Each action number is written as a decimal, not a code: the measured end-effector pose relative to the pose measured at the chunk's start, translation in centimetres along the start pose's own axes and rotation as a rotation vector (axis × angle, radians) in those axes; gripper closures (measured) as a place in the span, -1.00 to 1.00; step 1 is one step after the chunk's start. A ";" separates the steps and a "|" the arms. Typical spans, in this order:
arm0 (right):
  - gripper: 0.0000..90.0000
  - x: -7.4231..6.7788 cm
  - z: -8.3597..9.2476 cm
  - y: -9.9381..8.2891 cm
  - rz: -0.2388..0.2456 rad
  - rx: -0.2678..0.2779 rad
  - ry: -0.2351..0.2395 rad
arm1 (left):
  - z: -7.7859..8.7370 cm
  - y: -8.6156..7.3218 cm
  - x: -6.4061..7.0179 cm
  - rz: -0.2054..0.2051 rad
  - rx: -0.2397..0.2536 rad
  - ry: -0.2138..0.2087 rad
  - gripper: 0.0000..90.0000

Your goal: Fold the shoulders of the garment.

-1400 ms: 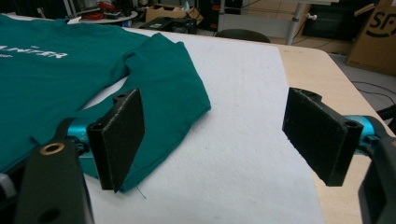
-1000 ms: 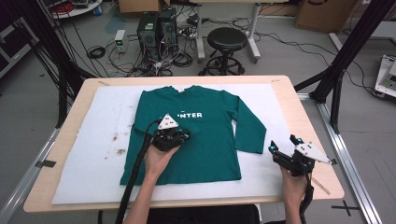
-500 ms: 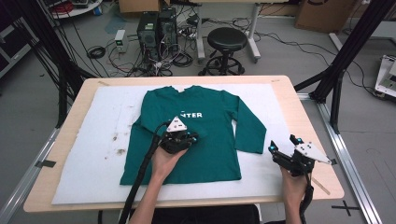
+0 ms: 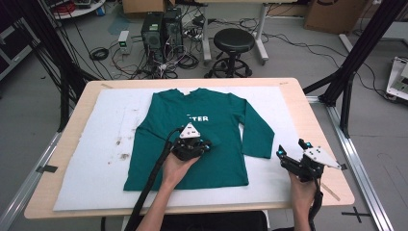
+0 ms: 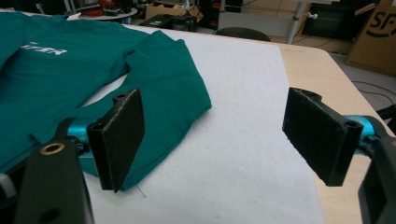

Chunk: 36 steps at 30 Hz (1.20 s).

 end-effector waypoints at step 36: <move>-0.52 0.0 0.0 0.0 0.001 0.003 -0.002 | 4.5 -0.5 -1.4 -0.016 -0.008 0.045 -0.20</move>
Point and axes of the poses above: each handheld gripper's, and its own axes: z roughly backward along the jaws, y roughly out of its top, x roughly to its right, the point moved 9 cm from there along -z, roughly forward along the jaws, and after that the axes turned 3 degrees about -x, right-handed, at the moved point
